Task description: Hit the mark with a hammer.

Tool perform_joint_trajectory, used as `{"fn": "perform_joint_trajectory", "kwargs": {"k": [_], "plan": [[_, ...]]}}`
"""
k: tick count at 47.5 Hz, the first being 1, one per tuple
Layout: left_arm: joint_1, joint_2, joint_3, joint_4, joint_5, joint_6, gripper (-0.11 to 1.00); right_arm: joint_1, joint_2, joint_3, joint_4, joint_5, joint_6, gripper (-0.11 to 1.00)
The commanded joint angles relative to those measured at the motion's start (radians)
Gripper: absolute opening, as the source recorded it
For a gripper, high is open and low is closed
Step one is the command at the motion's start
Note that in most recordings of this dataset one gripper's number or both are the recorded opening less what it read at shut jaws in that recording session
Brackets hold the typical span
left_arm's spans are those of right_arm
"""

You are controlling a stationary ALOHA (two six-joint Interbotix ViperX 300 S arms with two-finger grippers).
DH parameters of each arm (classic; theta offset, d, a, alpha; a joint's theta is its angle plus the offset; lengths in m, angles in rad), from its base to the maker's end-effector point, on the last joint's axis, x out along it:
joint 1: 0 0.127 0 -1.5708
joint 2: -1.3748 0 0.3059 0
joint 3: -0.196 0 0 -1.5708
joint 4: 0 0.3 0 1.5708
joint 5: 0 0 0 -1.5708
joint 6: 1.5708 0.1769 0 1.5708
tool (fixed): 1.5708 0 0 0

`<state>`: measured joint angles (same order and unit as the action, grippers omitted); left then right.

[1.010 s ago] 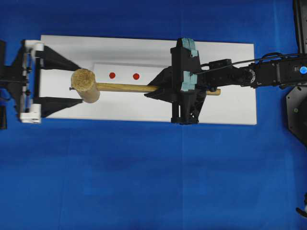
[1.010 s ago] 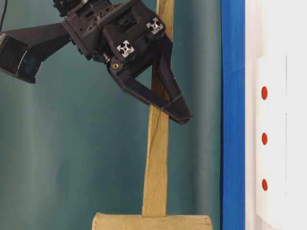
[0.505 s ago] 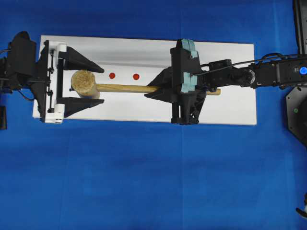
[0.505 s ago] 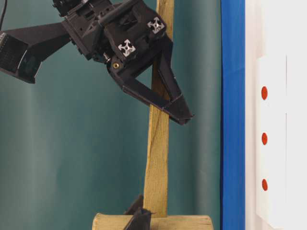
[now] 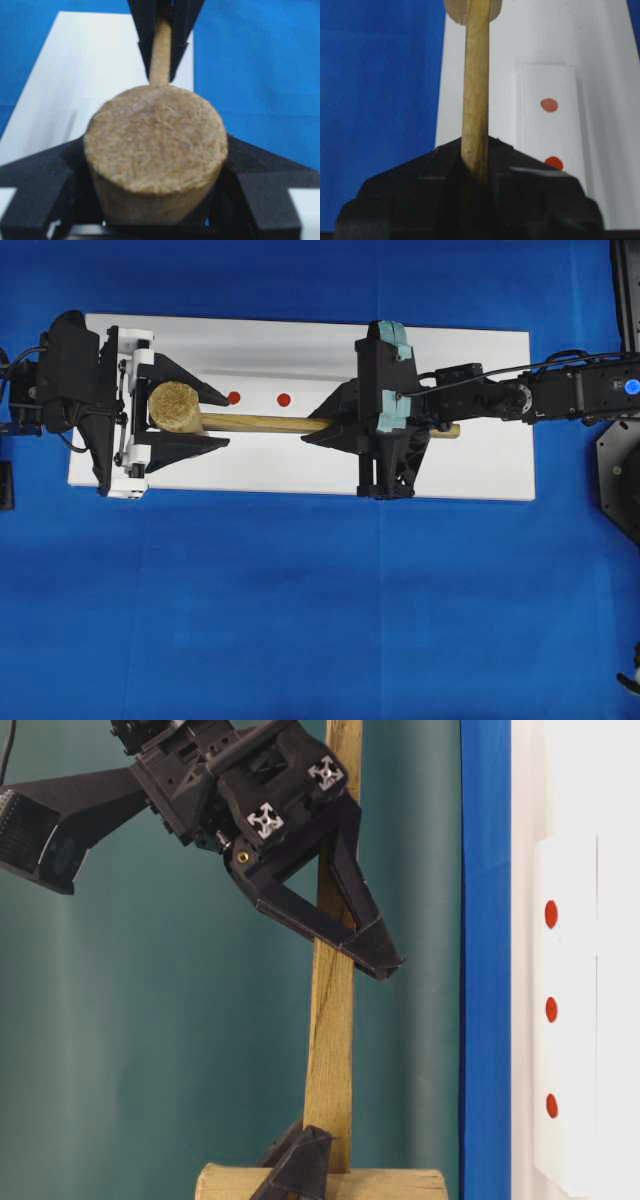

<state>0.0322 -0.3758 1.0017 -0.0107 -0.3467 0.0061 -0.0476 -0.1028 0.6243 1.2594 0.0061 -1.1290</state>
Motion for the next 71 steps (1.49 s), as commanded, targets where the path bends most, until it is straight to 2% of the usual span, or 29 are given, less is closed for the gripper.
{"fn": "perform_joint_trajectory", "kwargs": {"k": [1,18,20,26,34,36,38,41,46,51,56,64,71], "plan": [[-0.008,-0.012,-0.015,0.002,0.002,-0.002,0.43,0.003,-0.014,-0.037,-0.003,-0.003,-0.003,0.01],[-0.009,-0.014,-0.015,0.0,0.011,-0.009,0.43,0.002,-0.014,-0.037,-0.008,-0.006,-0.002,0.01],[-0.009,-0.014,-0.015,0.002,0.011,-0.011,0.43,0.002,-0.014,-0.037,-0.008,-0.011,0.002,0.04],[-0.009,-0.014,-0.014,0.0,0.011,-0.014,0.43,0.003,-0.014,-0.037,-0.008,-0.035,0.009,0.29],[-0.006,-0.014,-0.015,-0.002,0.011,-0.017,0.43,0.003,-0.028,-0.023,-0.017,-0.086,-0.003,0.81],[-0.005,-0.014,-0.015,-0.003,0.014,-0.017,0.43,0.003,-0.032,-0.02,-0.023,-0.095,-0.005,0.9],[-0.005,-0.014,-0.015,-0.003,0.021,-0.018,0.43,0.003,-0.037,-0.02,-0.029,-0.1,-0.005,0.93],[-0.002,-0.014,-0.017,-0.005,0.034,-0.02,0.43,0.006,-0.048,-0.02,-0.031,-0.101,-0.005,0.89],[0.005,-0.014,-0.025,-0.005,0.049,-0.052,0.43,0.012,-0.055,-0.02,-0.041,-0.103,-0.008,0.9],[0.011,-0.018,-0.032,-0.006,0.051,-0.124,0.43,0.02,-0.055,-0.02,-0.066,-0.104,-0.008,0.91],[0.014,-0.029,-0.04,-0.006,0.049,-0.247,0.43,0.028,-0.055,-0.02,-0.091,-0.104,-0.008,0.91],[0.014,-0.052,-0.043,-0.006,0.049,-0.528,0.43,0.029,-0.055,-0.018,-0.107,-0.106,-0.006,0.91],[0.009,-0.061,-0.041,-0.006,0.051,-0.822,0.43,0.029,-0.054,-0.017,-0.126,-0.106,-0.029,0.91]]}}
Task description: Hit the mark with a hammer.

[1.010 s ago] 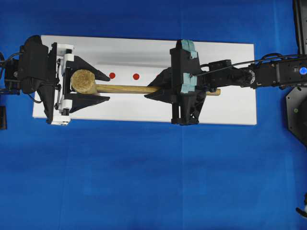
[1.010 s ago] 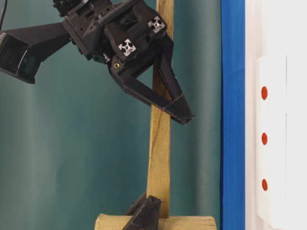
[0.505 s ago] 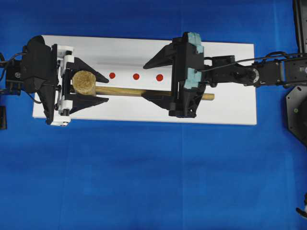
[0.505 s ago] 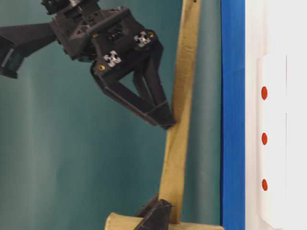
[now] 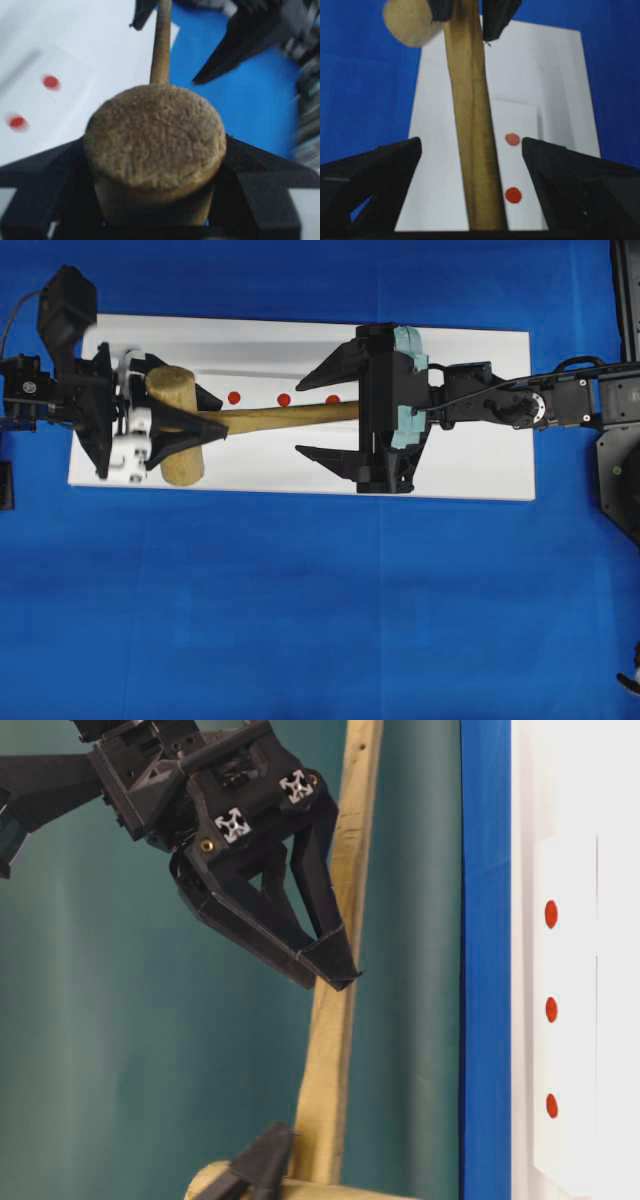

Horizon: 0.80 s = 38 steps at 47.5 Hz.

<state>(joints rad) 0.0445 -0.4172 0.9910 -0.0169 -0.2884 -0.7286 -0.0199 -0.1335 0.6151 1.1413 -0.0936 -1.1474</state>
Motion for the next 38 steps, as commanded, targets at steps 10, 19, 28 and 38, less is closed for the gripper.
{"fn": "perform_joint_trajectory", "kwargs": {"k": [10,19,28,38], "plan": [[-0.021,-0.021,-0.028,0.005,-0.003,-0.393,0.43,0.002,-0.023,-0.006,-0.008,-0.025,-0.037,0.91],[-0.04,-0.02,-0.029,0.005,0.0,-0.428,0.43,0.002,-0.011,-0.006,-0.008,-0.028,-0.043,0.91],[-0.04,-0.02,-0.032,0.006,-0.005,-0.439,0.43,0.002,-0.005,-0.006,-0.008,-0.026,-0.043,0.91],[-0.044,-0.021,-0.037,0.005,-0.006,-0.443,0.43,0.002,0.015,-0.006,-0.009,-0.021,-0.048,0.9]]}}
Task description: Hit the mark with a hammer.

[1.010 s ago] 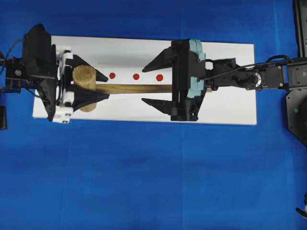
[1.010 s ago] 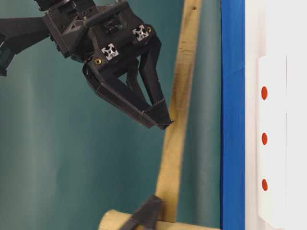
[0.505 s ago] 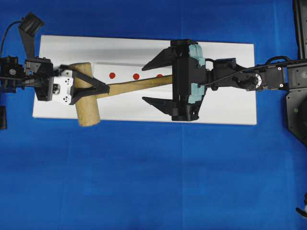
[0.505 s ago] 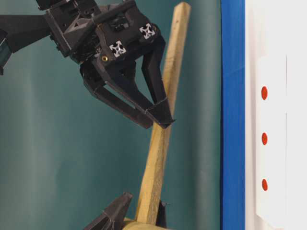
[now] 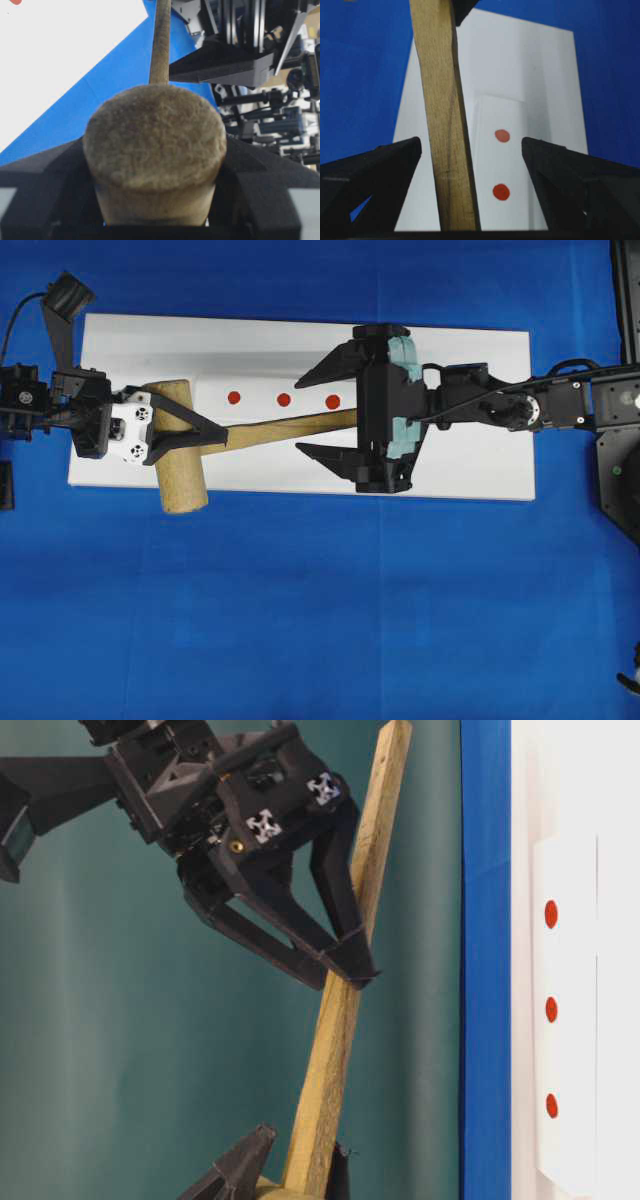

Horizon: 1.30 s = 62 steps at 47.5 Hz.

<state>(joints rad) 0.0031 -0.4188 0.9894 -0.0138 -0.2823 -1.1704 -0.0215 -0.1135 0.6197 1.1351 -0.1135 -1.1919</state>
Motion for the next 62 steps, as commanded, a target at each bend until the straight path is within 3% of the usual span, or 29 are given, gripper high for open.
{"fn": "perform_joint_trajectory", "kwargs": {"k": [1,7,11,19,24,45,54,62], "plan": [[-0.003,-0.02,-0.035,0.002,-0.012,-0.003,0.43,0.003,-0.005,-0.011,-0.003,-0.002,-0.003,0.9],[-0.003,-0.02,-0.037,0.002,-0.014,-0.005,0.43,0.003,-0.003,-0.011,-0.005,0.0,-0.008,0.88],[-0.003,-0.02,-0.038,0.002,-0.012,-0.005,0.43,0.003,-0.003,-0.011,-0.015,0.0,-0.008,0.79],[-0.009,-0.018,-0.046,0.003,-0.012,0.003,0.43,0.003,-0.003,-0.014,-0.017,0.034,-0.018,0.29],[-0.015,-0.014,-0.051,0.002,-0.012,0.003,0.43,0.003,0.0,-0.017,-0.018,0.051,-0.018,0.09],[-0.006,-0.017,-0.051,0.002,0.035,0.02,0.43,0.003,0.0,-0.018,-0.017,0.054,-0.018,0.08],[-0.006,-0.02,-0.051,0.006,0.049,0.077,0.43,0.003,0.002,-0.017,-0.017,0.057,-0.017,0.08],[-0.006,-0.017,-0.054,0.005,0.049,0.084,0.43,0.003,0.0,-0.017,-0.018,0.063,-0.017,0.08]]}}
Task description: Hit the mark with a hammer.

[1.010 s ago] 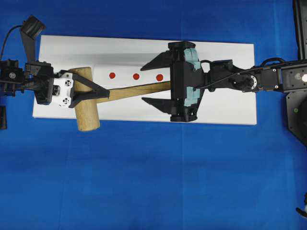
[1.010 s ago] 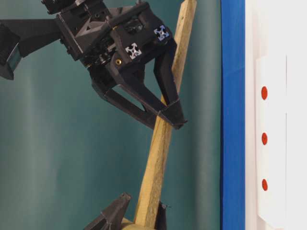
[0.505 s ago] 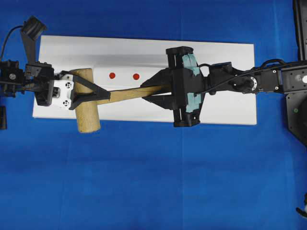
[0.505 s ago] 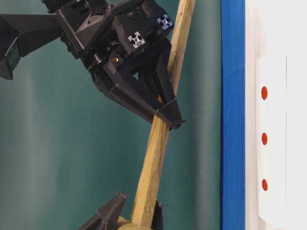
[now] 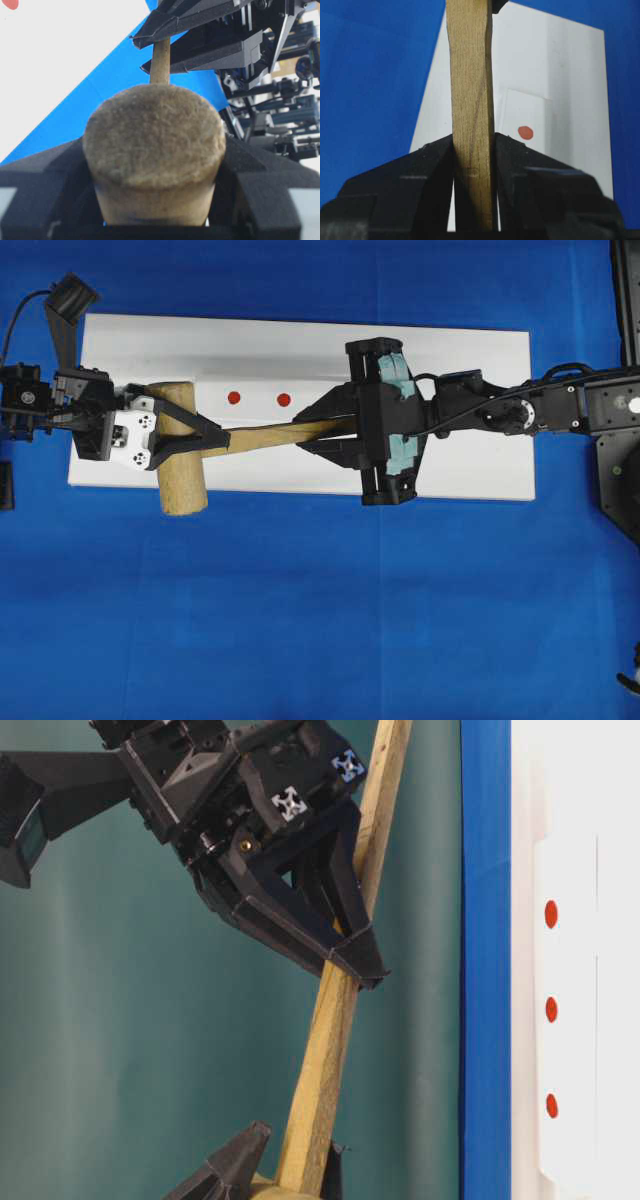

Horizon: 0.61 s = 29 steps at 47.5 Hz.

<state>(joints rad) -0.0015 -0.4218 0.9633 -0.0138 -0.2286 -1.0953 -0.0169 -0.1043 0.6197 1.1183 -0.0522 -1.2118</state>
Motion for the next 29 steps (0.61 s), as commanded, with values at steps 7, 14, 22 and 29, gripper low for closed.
{"fn": "perform_joint_trajectory", "kwargs": {"k": [7,14,22,29], "plan": [[0.006,-0.014,-0.028,0.005,-0.005,0.017,0.55,-0.002,-0.009,-0.017,-0.002,0.002,0.005,0.08],[0.006,-0.015,-0.028,0.005,0.0,0.017,0.91,-0.002,-0.009,-0.017,0.002,0.002,0.008,0.08],[0.006,-0.021,-0.023,0.005,0.028,0.015,0.91,-0.002,-0.015,-0.008,0.003,0.002,0.012,0.08],[0.006,-0.043,-0.005,0.005,0.067,0.011,0.92,-0.002,-0.04,0.018,0.014,0.002,0.018,0.08]]}}
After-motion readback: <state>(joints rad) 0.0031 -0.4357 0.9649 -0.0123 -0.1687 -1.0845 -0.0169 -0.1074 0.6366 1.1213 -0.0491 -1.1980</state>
